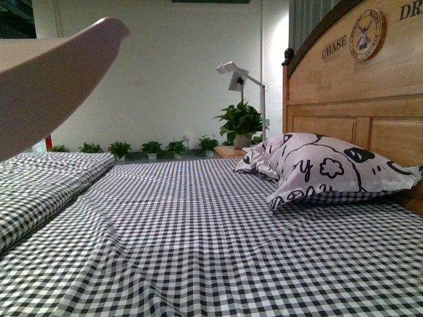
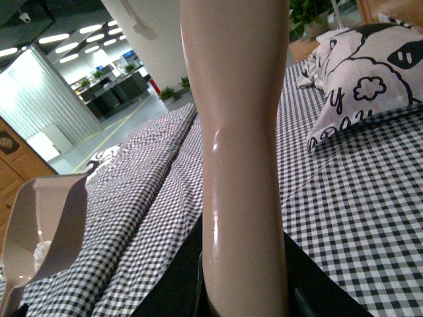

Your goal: Clean up trash

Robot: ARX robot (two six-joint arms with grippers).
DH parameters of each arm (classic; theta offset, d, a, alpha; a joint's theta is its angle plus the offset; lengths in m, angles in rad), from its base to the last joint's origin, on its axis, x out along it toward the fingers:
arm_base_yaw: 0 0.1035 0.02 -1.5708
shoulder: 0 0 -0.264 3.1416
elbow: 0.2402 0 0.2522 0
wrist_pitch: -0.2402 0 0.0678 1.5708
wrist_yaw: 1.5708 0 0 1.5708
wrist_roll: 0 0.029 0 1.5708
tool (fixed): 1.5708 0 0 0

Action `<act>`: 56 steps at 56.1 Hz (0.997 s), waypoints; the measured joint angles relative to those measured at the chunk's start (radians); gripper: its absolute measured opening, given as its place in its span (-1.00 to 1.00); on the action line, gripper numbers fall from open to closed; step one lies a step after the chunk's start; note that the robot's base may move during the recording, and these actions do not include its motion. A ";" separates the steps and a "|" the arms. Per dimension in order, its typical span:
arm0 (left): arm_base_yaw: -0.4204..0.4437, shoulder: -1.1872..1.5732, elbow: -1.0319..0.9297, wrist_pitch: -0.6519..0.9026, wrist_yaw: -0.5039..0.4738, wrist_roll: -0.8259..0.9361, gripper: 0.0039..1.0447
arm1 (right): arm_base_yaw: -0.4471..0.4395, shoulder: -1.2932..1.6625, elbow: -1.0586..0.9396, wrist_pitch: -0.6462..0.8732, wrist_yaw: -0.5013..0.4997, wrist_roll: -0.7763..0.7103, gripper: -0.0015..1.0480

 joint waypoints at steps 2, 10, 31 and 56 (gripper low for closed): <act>0.000 -0.011 0.000 -0.008 -0.007 -0.009 -0.48 | 0.002 -0.008 0.000 -0.001 0.004 0.003 -0.64; -0.024 -0.047 0.000 -0.050 -0.043 -0.042 -0.48 | 0.020 -0.012 0.000 -0.008 0.024 0.003 -0.64; -0.043 -0.056 0.000 -0.072 -0.046 -0.079 -0.48 | 0.022 -0.010 0.000 -0.031 0.061 -0.006 -0.64; -0.044 -0.056 0.000 -0.072 -0.045 -0.080 -0.48 | 0.022 -0.010 0.000 -0.031 0.061 -0.009 -0.64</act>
